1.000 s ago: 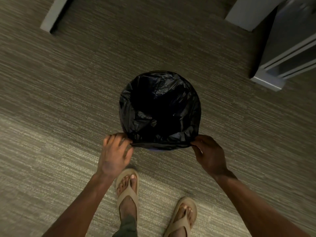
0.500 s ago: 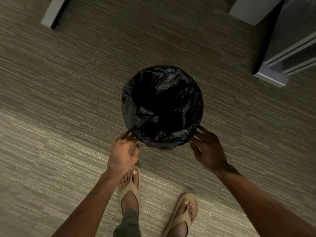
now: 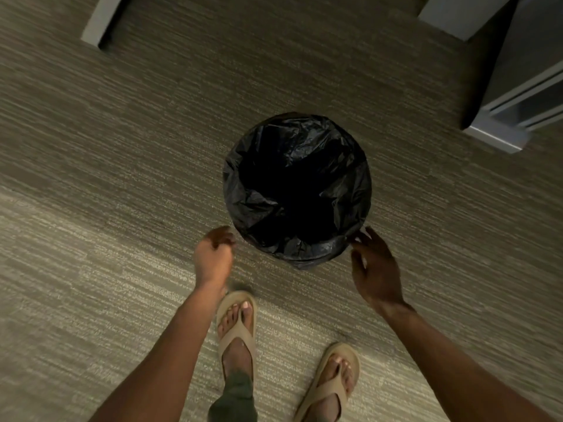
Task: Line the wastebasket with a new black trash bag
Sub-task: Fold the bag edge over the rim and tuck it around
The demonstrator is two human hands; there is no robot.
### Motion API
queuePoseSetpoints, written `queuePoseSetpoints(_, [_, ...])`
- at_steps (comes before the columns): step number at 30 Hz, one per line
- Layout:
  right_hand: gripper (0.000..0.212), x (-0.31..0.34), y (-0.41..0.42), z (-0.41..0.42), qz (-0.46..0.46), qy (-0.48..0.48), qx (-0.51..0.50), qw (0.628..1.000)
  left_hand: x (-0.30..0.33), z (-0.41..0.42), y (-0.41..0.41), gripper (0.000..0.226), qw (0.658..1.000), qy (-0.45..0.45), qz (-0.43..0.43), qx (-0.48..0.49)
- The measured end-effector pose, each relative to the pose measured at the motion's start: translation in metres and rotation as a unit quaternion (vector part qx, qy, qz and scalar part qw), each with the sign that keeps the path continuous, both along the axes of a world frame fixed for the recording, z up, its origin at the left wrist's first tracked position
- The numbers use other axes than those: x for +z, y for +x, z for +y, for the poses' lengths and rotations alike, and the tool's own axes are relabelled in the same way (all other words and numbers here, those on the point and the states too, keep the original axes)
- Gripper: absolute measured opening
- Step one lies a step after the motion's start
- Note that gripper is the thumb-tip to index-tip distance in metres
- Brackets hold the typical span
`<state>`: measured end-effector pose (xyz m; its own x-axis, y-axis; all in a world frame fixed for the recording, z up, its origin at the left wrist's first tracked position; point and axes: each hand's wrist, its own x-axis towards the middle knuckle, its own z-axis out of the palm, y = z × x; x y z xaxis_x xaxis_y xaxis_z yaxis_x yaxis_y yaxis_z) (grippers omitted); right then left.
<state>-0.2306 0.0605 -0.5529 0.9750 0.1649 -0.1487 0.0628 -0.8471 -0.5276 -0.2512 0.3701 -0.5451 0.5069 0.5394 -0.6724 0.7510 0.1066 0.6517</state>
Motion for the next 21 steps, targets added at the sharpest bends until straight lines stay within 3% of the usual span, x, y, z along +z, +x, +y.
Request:
queuePoseSetpoints(1, [0.029,0.004,0.003,0.003,-0.039,0.035,-0.096,0.994,0.007,0.001,0.004,0.029,0.997,0.056,-0.029,0.033])
queuePoseSetpoints(3, [0.032,0.014,0.011,0.012,-0.058,0.096,-0.263,0.958,0.02,0.0,0.014,0.025,0.986,0.133,-0.097,-0.007])
queuePoseSetpoints(6, [0.057,0.023,0.021,0.037,0.098,0.271,-0.349,0.892,0.023,-0.014,0.032,0.058,0.988,0.041,-0.121,-0.086])
queuePoseSetpoints(8, [0.07,0.025,0.025,0.058,0.202,0.4,-0.359,0.819,0.016,-0.025,0.045,0.079,0.992,-0.046,-0.096,-0.062])
queuePoseSetpoints(9, [0.075,0.026,0.027,0.068,0.222,0.423,-0.363,0.8,0.011,-0.028,0.053,0.081,0.992,-0.083,-0.088,-0.021])
queuePoseSetpoints(12, [0.076,0.024,0.036,0.087,0.215,0.438,-0.404,0.774,-0.007,-0.02,0.069,0.067,0.982,-0.157,-0.078,0.067])
queuePoseSetpoints(15, [0.064,0.014,0.044,0.084,0.203,0.448,-0.448,0.746,-0.013,-0.006,0.071,0.064,0.985,-0.149,-0.07,0.046])
queuePoseSetpoints(18, [0.063,0.009,0.047,0.072,0.168,0.399,-0.463,0.774,-0.015,0.003,0.069,0.062,0.987,-0.102,-0.108,0.057])
queuePoseSetpoints(21, [0.064,0.006,0.05,0.062,0.205,0.449,-0.43,0.756,-0.014,0.001,0.068,0.059,0.985,-0.124,-0.117,0.027])
